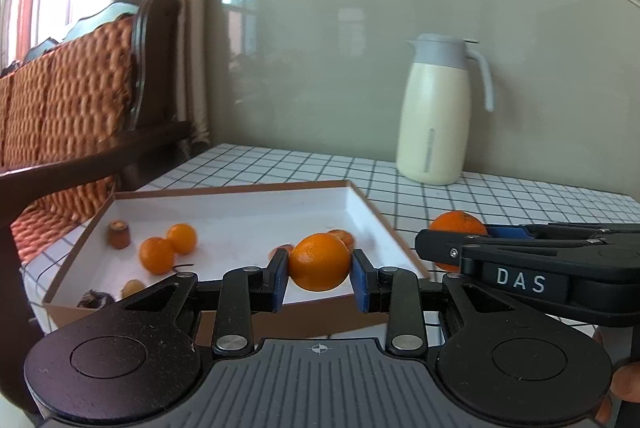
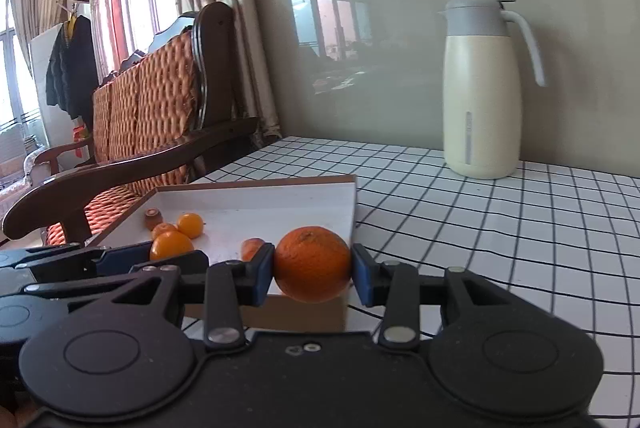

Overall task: Organize fruits
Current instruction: 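Carry the orange in the left tool and orange in the right tool over the box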

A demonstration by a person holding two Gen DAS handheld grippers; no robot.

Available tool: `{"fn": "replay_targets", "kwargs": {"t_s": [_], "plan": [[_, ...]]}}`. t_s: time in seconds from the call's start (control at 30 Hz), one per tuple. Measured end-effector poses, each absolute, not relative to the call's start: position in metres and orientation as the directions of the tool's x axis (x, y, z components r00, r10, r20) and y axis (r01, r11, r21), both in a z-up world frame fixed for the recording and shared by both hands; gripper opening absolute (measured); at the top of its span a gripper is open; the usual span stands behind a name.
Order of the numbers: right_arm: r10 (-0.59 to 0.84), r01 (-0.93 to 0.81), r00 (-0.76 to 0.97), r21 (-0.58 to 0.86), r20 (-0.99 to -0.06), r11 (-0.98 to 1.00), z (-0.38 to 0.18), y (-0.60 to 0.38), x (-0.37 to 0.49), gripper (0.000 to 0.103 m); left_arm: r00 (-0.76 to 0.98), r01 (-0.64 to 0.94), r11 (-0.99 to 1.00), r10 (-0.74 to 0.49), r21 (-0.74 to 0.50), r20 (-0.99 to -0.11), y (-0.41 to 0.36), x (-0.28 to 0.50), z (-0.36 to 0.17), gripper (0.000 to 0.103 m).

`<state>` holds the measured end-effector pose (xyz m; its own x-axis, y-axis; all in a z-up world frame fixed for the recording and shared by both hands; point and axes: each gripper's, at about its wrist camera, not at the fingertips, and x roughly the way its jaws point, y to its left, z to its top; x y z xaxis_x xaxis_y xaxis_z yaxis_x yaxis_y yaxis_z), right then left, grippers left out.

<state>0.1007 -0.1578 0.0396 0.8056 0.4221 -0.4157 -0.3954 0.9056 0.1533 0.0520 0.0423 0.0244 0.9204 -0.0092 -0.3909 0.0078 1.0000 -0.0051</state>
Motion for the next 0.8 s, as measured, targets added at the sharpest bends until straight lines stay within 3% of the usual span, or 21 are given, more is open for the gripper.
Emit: {"fn": "replay_targets", "kwargs": {"t_s": [0.8], "plan": [[0.463, -0.435, 0.81, 0.162, -0.361, 0.886, 0.037, -0.116, 0.113, 0.032, 0.921, -0.127, 0.991, 0.104, -0.039, -0.375, 0.1, 0.061, 0.023, 0.033]]}}
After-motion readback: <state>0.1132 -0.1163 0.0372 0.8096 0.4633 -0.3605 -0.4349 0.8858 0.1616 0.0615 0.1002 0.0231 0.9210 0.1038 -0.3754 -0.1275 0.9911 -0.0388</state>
